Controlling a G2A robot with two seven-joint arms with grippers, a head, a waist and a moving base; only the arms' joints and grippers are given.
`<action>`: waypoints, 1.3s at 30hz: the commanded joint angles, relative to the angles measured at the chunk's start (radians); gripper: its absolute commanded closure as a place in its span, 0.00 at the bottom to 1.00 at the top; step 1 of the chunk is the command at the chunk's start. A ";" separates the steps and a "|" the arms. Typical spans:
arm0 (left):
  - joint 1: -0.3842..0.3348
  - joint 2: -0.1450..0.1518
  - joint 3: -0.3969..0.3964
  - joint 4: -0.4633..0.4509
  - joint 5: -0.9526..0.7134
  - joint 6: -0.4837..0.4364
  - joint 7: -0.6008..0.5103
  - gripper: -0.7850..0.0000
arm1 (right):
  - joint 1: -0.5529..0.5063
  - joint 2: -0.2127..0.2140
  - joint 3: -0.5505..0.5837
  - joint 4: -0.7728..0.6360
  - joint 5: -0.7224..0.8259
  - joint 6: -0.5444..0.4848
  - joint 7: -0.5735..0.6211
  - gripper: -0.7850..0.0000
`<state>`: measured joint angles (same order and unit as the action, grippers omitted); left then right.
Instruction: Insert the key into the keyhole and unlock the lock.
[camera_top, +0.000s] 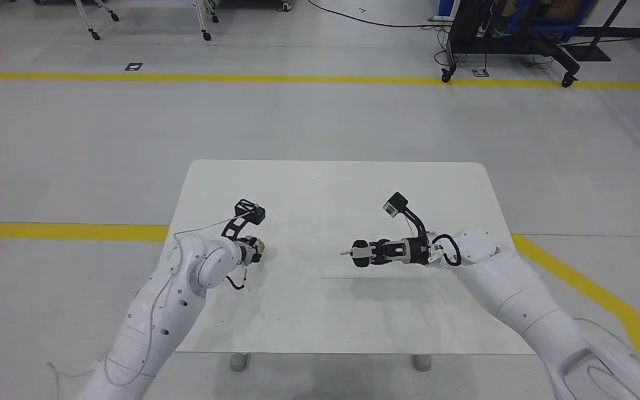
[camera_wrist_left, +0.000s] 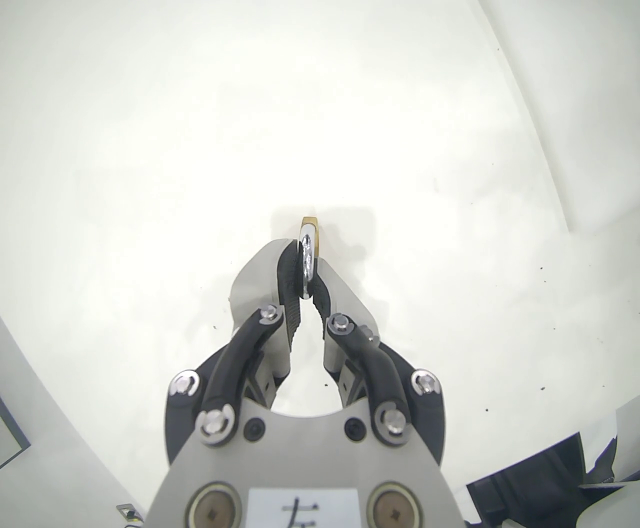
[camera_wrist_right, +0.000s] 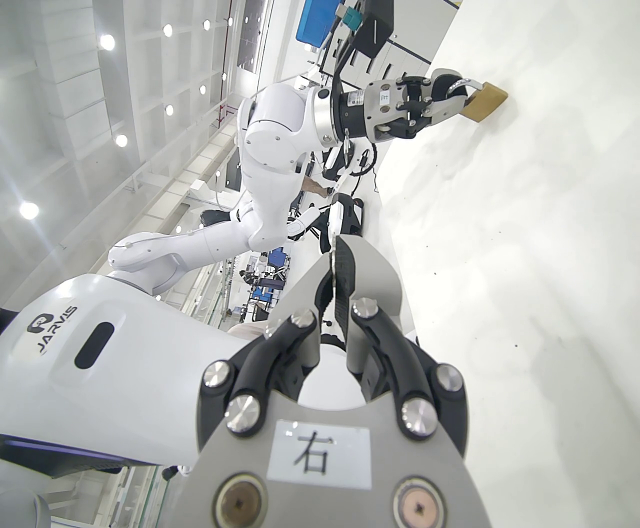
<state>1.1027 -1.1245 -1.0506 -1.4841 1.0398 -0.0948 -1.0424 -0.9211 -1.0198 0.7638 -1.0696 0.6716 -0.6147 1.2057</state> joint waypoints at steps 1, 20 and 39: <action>-0.005 -0.002 0.004 0.003 -0.003 0.002 0.005 0.84 | 0.000 0.000 0.000 0.000 0.000 0.000 0.000 1.00; -0.025 -0.011 0.009 0.038 -0.026 -0.010 0.027 1.00 | 0.000 0.000 0.000 0.000 0.000 0.000 0.000 1.00; 0.006 -0.011 -0.030 -0.029 -0.034 0.016 0.131 1.00 | 0.000 0.000 0.000 0.000 0.000 0.000 0.000 1.00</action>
<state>1.1096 -1.1351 -1.0817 -1.5160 1.0059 -0.0781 -0.9094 -0.9211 -1.0198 0.7638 -1.0696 0.6716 -0.6147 1.2057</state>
